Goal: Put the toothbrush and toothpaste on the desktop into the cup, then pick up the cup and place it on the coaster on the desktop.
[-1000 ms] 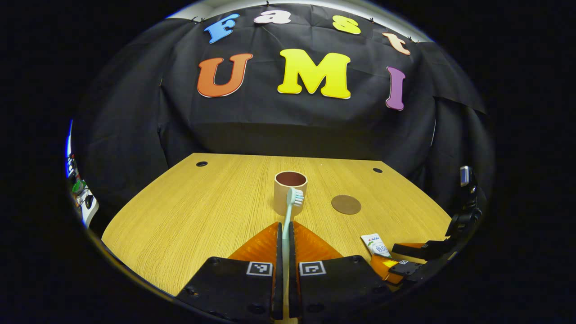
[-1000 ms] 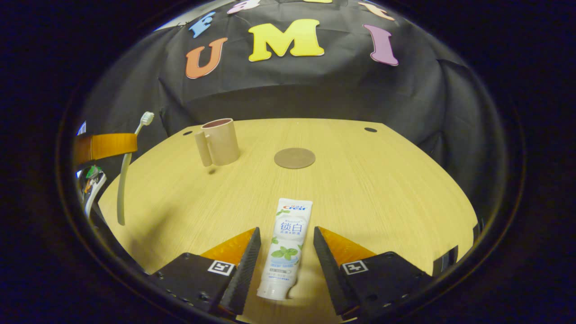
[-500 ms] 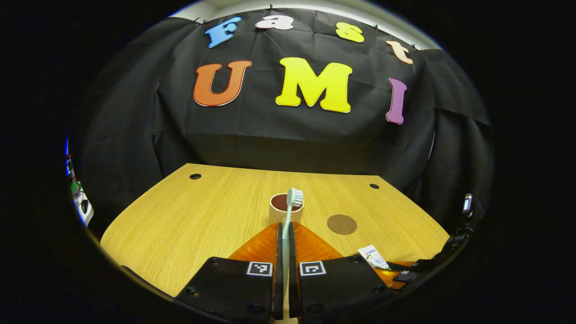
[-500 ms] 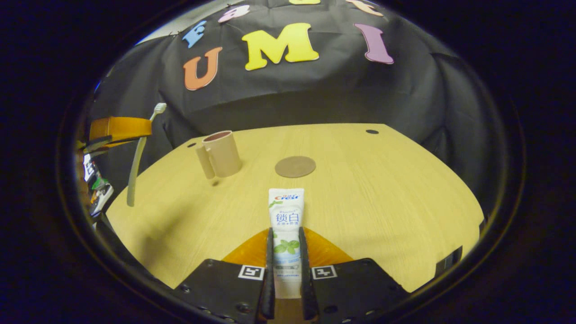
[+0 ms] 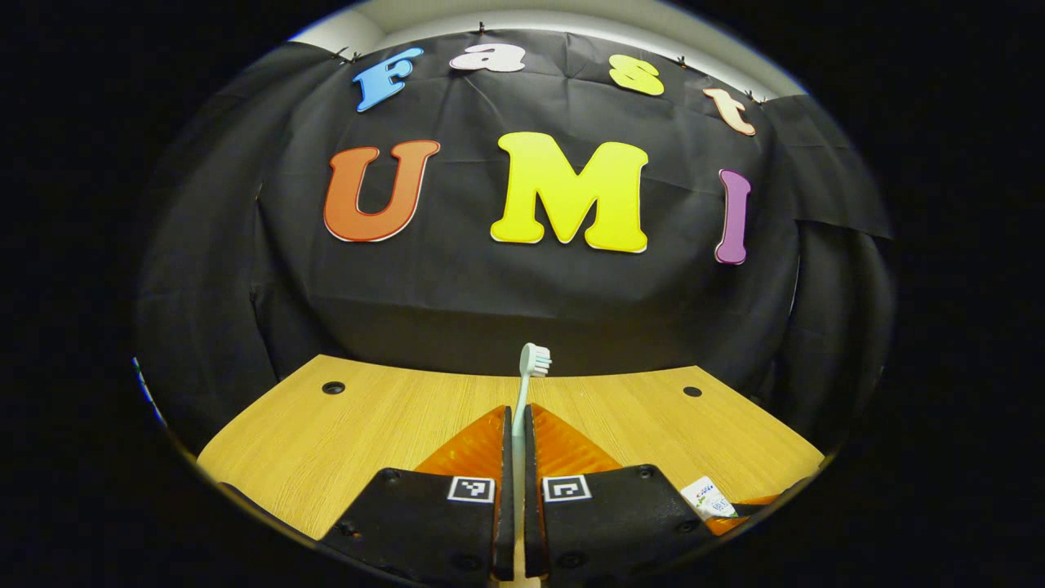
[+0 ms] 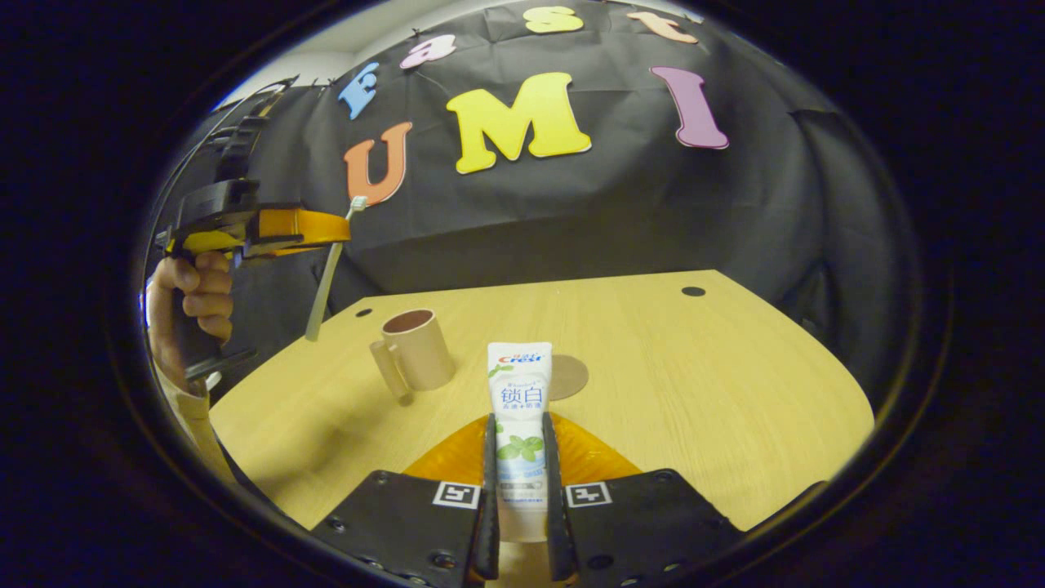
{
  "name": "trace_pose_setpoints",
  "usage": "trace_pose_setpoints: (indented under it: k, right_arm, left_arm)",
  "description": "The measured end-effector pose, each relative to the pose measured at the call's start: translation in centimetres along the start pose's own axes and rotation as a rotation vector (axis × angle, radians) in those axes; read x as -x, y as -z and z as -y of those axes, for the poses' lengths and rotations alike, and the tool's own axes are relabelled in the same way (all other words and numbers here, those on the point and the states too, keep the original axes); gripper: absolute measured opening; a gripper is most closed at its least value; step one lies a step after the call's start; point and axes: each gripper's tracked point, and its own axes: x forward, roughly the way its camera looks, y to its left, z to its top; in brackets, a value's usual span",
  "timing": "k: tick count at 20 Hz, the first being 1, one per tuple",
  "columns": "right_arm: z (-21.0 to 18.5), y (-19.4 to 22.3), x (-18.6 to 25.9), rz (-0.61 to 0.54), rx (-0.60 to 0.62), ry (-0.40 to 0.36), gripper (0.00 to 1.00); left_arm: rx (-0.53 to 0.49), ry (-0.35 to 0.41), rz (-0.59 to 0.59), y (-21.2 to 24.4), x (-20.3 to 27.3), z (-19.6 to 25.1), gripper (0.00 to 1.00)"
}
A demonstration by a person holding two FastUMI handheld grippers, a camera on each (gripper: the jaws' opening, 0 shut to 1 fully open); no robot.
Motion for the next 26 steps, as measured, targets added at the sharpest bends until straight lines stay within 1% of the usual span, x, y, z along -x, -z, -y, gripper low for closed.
trace_pose_setpoints:
  k: [1,3,6,8,10,12,13,14,18,19,20,21,22,23,24,25,26]
  right_arm:
    - [0.0,-0.4,-0.5,0.008,-0.01,0.002,0.23]
    - [0.1,-0.2,-1.3,0.0,0.001,0.003,0.23]
    - [0.5,0.2,-2.0,-0.001,0.007,0.005,0.24]
    - [1.0,0.8,-2.5,-0.014,-0.011,0.001,0.23]
    - [1.7,1.3,-2.6,-0.015,-0.005,0.013,0.23]
    - [2.1,1.7,-2.6,-0.02,-0.005,0.017,0.23]
    - [2.1,1.9,-2.6,-0.02,-0.007,0.016,0.23]
    - [2.2,2.0,-2.5,-0.02,-0.003,0.019,0.23]
    - [2.3,2.4,-1.9,-0.018,-0.009,0.022,0.23]
    - [2.3,2.3,-1.7,-0.014,-0.01,0.024,0.23]
    - [2.3,2.2,-1.5,-0.01,-0.011,0.026,0.23]
    - [2.2,2.1,-1.3,-0.004,-0.012,0.024,0.23]
    - [2.0,1.9,-1.0,0.009,-0.005,0.027,0.23]
    - [1.7,1.7,-0.7,0.017,-0.004,0.024,0.23]
    - [1.4,1.4,-0.3,0.028,-0.007,0.02,0.23]
    - [1.0,1.3,-0.1,0.032,-0.007,0.015,0.23]
    - [0.8,1.2,0.1,0.036,-0.004,0.013,0.23]
  left_arm:
    - [0.002,0.019,0.022,-0.9,-1.1,0.2,0.07]
    - [-0.01,0.019,0.045,-1.7,-2.8,0.0,0.07]
    - [-0.01,0.062,0.078,-2.4,-4.7,1.1,0.07]
    - [-0.007,0.053,0.062,-1.5,-5.6,1.0,0.07]
    - [0.013,0.05,0.038,-0.5,-6.6,1.0,0.08]
    - [0.018,0.036,0.014,0.3,-6.6,0.8,0.09]
    - [0.02,0.046,0.001,0.8,-6.6,0.9,0.09]
    - [0.022,0.039,-0.011,1.0,-6.9,0.7,0.1]
    - [0.013,-0.019,-0.052,1.9,-6.4,-0.4,0.11]
    - [0.01,-0.029,-0.065,2.2,-6.2,-0.6,0.14]
    - [0.012,-0.021,-0.079,2.6,-6.2,-0.1,0.24]
    - [0.013,-0.023,-0.085,2.6,-6.0,0.0,0.29]
    - [-0.008,-0.058,-0.082,2.2,-5.2,-0.8,0.54]
    - [-0.012,-0.066,-0.077,2.0,-4.7,-1.2,0.65]
    - [-0.009,-0.069,-0.067,1.7,-4.2,-1.6,0.84]
    - [-0.011,-0.068,-0.067,1.7,-3.6,-1.7,0.88]
    - [-0.017,-0.081,-0.076,1.9,-3.3,-2.2,0.98]
